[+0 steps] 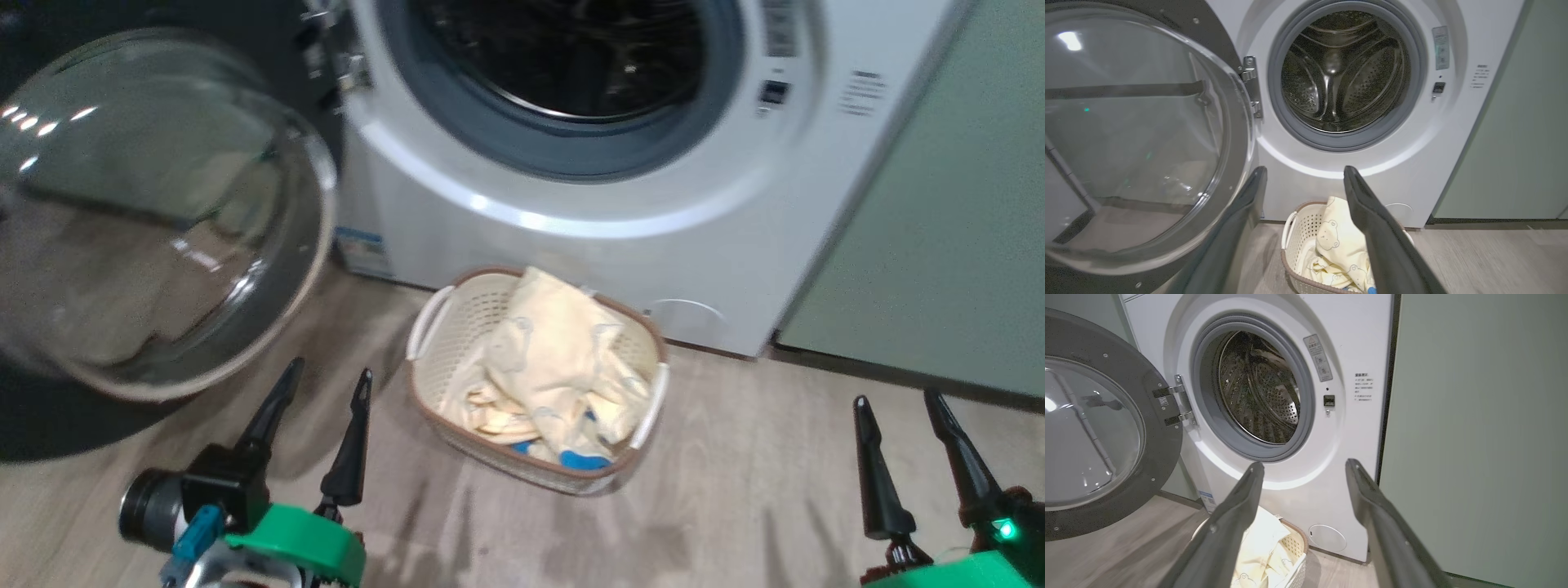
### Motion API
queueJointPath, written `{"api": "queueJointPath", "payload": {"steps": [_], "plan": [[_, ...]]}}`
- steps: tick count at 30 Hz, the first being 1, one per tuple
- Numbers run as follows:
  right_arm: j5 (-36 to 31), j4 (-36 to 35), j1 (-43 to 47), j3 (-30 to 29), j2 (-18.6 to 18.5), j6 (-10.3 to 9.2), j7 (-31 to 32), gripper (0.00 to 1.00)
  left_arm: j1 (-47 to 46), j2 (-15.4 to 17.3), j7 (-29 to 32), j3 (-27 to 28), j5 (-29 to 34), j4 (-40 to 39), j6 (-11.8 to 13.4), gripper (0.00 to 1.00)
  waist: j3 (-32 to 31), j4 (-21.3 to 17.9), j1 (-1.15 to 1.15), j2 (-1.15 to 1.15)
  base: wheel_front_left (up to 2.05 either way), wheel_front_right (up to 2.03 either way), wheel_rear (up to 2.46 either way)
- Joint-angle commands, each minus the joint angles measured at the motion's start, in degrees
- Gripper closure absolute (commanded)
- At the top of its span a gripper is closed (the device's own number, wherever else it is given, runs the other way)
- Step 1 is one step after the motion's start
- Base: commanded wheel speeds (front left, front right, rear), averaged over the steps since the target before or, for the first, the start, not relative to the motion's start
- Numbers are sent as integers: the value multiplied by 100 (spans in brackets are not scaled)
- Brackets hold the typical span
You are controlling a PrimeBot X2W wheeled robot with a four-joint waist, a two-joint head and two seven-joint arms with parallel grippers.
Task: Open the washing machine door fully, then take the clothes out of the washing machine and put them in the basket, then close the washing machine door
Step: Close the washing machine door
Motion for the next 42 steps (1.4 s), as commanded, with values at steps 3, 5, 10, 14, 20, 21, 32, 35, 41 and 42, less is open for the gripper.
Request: {"api": "queueJointPath", "payload": {"steps": [3, 5, 10, 14, 20, 21, 32, 35, 41, 42], "plan": [[-49, -184, -250, 102, -141, 20, -38, 0, -277, 22, -86, 182, -45, -138, 32, 0, 15, 457, 0, 0, 0, 0, 0], [-52, -186, -261, 126, -152, 20, -38, 0, -268, 15, -105, 185, -58, -129, 46, 0, 25, 639, 0, 0, 0, 0, 0], [-53, -176, -281, 129, -196, 20, -38, 0, -271, -2, -144, 167, -77, -102, 66, 0, 39, 1112, 0, 0, 0, 0, 0], [-49, -167, -295, 166, -219, 20, -38, 0, -254, -8, -172, 167, -102, -87, 82, 0, 45, 1410, 0, 0, 0, 0, 0], [-55, -145, -318, 199, -235, 20, -38, 0, -219, -22, -205, 153, -118, -70, 116, 0, 40, 1701, 0, 0, 0, 0, 0], [-52, -137, -315, 198, -237, 20, -38, 0, -213, -27, -204, 142, -120, -68, 119, 0, 31, 1736, 0, 0, 0, 0, 0], [-46, -118, -320, 250, -277, 20, -38, 0, -161, -38, -221, 114, -143, -87, 168, 2, 21, 1851, 0, 0, 0, 0, 0], [-43, -114, -322, 252, -282, 20, -38, 0, -157, -34, -219, 106, -155, -81, 173, 100, 22, 1846, 0, 0, 0, 0, 0], [-26, -108, -330, 248, -289, 20, -38, 0, -161, -20, -227, 84, -174, -65, 172, 100, 28, 1835, 0, 0, 0, 0, 0], [-22, -107, -327, 245, -291, 20, -38, 0, -163, -17, -228, 76, -178, -63, 168, 100, 25, 1836, 0, 0, 0, 0, 0]]}}
